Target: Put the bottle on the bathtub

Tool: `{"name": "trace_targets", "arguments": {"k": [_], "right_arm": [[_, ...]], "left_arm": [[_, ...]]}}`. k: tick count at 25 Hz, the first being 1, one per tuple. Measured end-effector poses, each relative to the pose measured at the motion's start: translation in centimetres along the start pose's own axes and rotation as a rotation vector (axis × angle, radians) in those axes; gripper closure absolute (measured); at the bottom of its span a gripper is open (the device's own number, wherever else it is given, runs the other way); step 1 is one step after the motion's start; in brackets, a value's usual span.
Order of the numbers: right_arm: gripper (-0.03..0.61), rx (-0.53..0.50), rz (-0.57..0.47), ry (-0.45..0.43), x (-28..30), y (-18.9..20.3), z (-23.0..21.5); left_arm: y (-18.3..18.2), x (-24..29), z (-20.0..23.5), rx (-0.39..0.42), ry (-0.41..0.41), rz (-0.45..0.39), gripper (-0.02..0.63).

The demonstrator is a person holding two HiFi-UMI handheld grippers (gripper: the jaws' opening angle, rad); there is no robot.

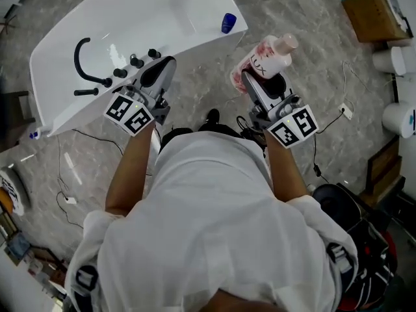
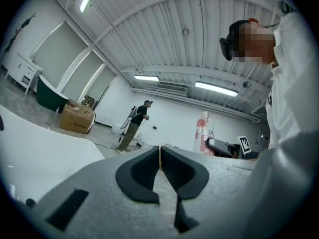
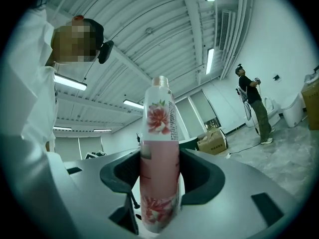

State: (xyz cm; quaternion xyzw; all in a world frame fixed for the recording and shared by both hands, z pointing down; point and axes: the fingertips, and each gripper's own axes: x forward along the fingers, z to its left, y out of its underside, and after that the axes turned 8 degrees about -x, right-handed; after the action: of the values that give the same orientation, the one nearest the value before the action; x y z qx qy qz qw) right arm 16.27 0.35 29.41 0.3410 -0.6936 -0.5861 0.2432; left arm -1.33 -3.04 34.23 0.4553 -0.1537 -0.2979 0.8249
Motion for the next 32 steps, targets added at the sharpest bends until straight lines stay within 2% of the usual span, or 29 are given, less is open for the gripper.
{"name": "trace_targets", "arguments": {"k": [6, 15, 19, 24, 26, 29, 32], "right_arm": [[0.351, -0.003, 0.02, -0.037, 3.9, 0.7, -3.5], [0.351, -0.037, -0.014, 0.052, 10.3, 3.1, -5.2], [0.351, -0.068, -0.022, 0.085, 13.7, 4.5, -5.3], [0.351, -0.079, -0.022, 0.154, 17.2, 6.4, -6.9], [0.351, -0.091, -0.014, 0.179, 18.5, 7.5, -7.6], [0.351, -0.116, -0.001, 0.225, 20.7, 9.4, -8.8], [0.351, -0.102, -0.006, 0.293, 22.0, 11.4, -10.4]], "left_arm": [[-0.2, 1.3, 2.5, -0.004, -0.094, -0.03, 0.589], [-1.5, -0.7, 7.0, 0.048, -0.179, -0.031, 0.589], [-1.4, -0.6, 10.7, 0.024, -0.174, -0.02, 0.589], [-0.6, 2.3, 15.5, -0.033, -0.125, 0.03, 0.589], [-0.4, 3.7, 17.5, -0.034, -0.113, 0.044, 0.589], [-0.2, 5.7, 20.5, -0.013, -0.111, 0.022, 0.589], [1.1, 7.4, 22.7, 0.003, -0.115, 0.03, 0.589]]}}
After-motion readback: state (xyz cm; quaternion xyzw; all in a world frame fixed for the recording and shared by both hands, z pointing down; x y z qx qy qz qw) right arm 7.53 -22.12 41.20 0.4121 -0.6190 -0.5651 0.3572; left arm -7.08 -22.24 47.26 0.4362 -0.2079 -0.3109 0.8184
